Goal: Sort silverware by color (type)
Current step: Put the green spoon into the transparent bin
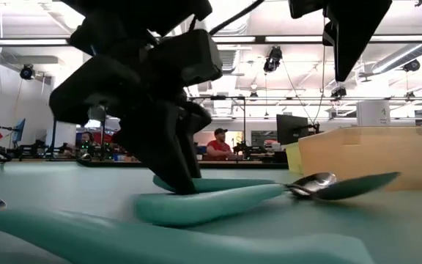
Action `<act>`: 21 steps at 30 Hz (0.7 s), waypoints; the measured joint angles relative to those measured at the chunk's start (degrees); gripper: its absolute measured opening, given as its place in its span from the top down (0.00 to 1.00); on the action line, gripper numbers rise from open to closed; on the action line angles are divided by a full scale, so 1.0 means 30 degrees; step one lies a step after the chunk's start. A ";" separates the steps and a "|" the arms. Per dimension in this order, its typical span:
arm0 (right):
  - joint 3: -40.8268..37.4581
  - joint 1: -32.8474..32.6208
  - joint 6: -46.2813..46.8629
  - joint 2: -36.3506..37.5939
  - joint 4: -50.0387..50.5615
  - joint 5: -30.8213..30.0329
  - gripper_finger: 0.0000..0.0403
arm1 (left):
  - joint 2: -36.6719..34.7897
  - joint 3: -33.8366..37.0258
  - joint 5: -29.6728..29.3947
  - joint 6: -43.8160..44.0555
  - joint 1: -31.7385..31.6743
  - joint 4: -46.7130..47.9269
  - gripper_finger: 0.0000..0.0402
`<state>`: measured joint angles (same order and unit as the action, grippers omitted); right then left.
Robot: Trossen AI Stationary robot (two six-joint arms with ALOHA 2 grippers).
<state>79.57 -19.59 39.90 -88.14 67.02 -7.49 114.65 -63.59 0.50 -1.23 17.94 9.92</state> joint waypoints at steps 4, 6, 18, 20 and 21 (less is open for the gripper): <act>0.0000 0.0000 -0.0106 0.0000 0.0000 -0.0014 0.69 | -0.0015 0.0261 0.0249 0.4015 -0.0030 -0.0185 0.87; 0.0000 0.0000 -0.0297 0.0000 0.0005 -0.0014 0.69 | -0.0015 0.0314 0.0268 0.5866 -0.0027 -0.0402 0.87; -0.0007 0.0000 -0.1003 0.0052 0.0095 -0.0509 0.69 | -0.2070 0.1361 -0.2774 1.0902 0.0912 -0.1910 0.87; -0.0015 0.0000 -0.1080 0.0152 0.0083 -0.0593 0.69 | -0.2601 0.1949 -0.4810 1.2580 0.1349 -0.2493 0.87; -0.0015 -0.0007 -0.1122 0.0232 0.0093 -0.0760 0.69 | -0.2854 0.2310 -0.5929 1.3401 0.1570 -0.2884 0.87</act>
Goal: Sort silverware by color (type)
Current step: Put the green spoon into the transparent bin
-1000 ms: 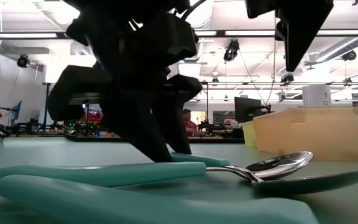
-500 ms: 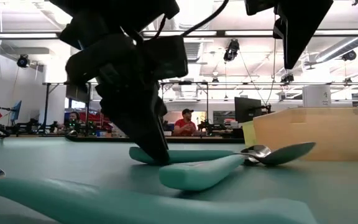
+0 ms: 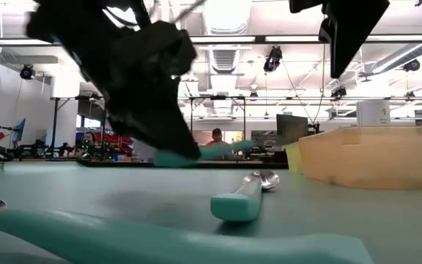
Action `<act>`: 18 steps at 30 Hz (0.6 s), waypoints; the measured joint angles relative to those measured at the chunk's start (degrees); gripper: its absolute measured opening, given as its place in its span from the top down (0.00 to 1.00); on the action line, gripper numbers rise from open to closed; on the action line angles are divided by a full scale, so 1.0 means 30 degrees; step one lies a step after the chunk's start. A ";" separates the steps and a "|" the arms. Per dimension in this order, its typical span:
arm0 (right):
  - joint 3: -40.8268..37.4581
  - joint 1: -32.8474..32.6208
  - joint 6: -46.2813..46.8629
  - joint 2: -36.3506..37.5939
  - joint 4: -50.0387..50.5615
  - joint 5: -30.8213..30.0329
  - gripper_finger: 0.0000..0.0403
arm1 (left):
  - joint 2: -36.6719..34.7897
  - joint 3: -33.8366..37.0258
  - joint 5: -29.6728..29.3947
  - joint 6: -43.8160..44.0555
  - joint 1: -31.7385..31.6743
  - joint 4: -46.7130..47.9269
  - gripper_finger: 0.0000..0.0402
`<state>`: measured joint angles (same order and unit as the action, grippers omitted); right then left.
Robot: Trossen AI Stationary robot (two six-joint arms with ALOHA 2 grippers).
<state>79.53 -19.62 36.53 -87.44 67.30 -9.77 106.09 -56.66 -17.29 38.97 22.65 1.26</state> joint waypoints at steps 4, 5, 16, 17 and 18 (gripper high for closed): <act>0.0000 0.0003 -0.0029 0.0145 -0.0233 -0.1407 0.69 | -0.0861 0.1169 -0.4717 0.3467 0.0836 -0.1652 0.87; -0.0005 0.0017 -0.0024 0.0147 -0.0368 -0.1737 0.69 | -0.1044 0.1354 -0.5998 0.4520 0.0991 -0.1834 0.87; -0.0521 0.1879 0.0263 0.0119 -1.3262 -0.3648 0.69 | -0.1306 0.0411 -1.4769 0.9966 0.1096 -0.1784 0.87; -0.0532 0.2140 0.0069 0.0110 -1.4428 -0.3615 0.69 | -0.1306 0.0099 -1.4927 0.9399 0.1072 -0.1787 0.87; -0.0532 0.2447 0.0035 0.0110 -1.5345 -0.3611 0.69 | -0.1311 -0.0192 -1.5291 0.9002 0.1075 -0.1792 0.87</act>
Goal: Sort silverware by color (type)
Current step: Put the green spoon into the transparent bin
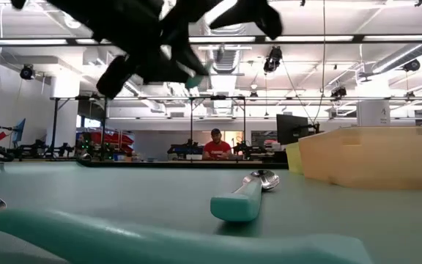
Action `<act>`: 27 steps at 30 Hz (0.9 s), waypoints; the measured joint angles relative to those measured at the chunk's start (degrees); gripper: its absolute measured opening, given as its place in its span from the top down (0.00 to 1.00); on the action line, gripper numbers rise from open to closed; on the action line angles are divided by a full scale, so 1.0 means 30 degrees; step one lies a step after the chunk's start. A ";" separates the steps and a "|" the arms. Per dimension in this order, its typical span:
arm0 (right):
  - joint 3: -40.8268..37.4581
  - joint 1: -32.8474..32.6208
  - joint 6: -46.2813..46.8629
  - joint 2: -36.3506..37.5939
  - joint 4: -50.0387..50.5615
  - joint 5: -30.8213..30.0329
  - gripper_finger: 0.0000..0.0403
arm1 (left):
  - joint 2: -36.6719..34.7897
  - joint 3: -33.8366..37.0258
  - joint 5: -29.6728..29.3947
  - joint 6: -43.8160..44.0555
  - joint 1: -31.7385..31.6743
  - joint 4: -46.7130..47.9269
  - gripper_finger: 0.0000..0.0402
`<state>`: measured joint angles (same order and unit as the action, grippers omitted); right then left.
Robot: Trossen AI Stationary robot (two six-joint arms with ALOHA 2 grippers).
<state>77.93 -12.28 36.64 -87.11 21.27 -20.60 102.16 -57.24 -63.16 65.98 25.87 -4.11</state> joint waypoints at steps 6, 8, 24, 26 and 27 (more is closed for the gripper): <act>-0.0003 0.1792 0.0990 0.0007 -0.1440 0.0452 0.69 | -0.0814 -0.0442 -0.2423 -0.0218 0.0041 0.0916 0.87; -0.0001 0.2526 0.1810 -0.0017 -0.1718 0.1589 0.69 | -0.1371 -0.0275 -0.2744 0.0040 0.0041 0.1673 0.87; -0.0073 0.4227 0.3769 -0.0393 -0.3778 0.2819 0.69 | -0.2784 0.0023 -0.1712 -0.0322 -0.0889 0.4416 0.87; -0.0081 0.4234 0.3776 -0.0393 -0.3773 0.2798 0.69 | -0.2900 0.0023 -0.1906 -0.0314 -0.0935 0.4791 0.87; -0.0107 0.4234 0.3769 -0.0393 -0.3763 0.2798 0.69 | -0.2958 0.0023 -0.2116 -0.0232 -0.0935 0.5028 0.87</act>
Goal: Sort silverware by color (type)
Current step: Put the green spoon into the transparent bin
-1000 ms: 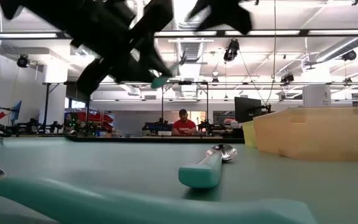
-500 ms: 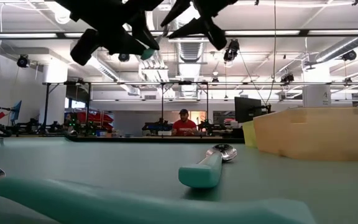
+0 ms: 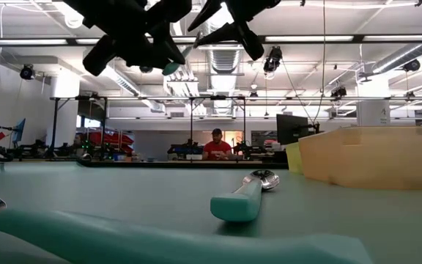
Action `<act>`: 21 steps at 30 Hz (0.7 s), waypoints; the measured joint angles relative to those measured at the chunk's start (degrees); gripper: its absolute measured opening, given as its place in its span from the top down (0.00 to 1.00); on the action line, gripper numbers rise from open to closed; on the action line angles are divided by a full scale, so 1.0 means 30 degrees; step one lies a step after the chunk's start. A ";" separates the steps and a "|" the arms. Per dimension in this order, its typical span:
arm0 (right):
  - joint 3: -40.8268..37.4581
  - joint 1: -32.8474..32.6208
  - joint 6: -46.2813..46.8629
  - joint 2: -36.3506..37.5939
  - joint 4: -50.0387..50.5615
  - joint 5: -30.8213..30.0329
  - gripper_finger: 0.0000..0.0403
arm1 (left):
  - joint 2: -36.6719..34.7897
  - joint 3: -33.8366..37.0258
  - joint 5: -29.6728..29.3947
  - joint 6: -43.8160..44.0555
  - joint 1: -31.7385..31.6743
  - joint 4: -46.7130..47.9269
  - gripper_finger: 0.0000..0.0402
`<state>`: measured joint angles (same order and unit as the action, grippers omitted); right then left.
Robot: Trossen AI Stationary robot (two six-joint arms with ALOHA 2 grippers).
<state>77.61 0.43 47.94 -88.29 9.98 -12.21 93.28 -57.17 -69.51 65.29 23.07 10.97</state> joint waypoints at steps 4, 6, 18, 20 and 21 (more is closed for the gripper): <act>-0.0002 0.0000 0.0002 0.0000 0.0015 -0.0012 0.69 | -0.0349 0.0000 -0.0400 0.0650 -0.0073 0.0771 0.87; -0.0002 0.0000 0.0007 0.0000 0.0015 -0.0015 0.69 | -0.0437 0.0000 -0.0419 0.0621 -0.0073 0.0849 0.87; -0.0010 0.0000 -0.0054 0.0000 0.0000 -0.0455 0.69 | -0.0461 0.0000 -0.0490 0.0558 -0.0133 0.0783 0.87; -0.0010 0.0025 -0.0233 0.0000 0.0000 -0.0459 0.69 | -0.0461 -0.0007 -0.0370 0.0452 -0.0214 0.0705 0.87; -0.0010 0.0036 -0.0350 0.0000 0.0000 -0.0469 0.69 | -0.0461 -0.0007 -0.0213 0.0250 -0.0291 0.0582 0.87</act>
<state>77.58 0.54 46.89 -88.29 9.98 -13.61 91.90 -57.19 -70.15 66.04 22.20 12.72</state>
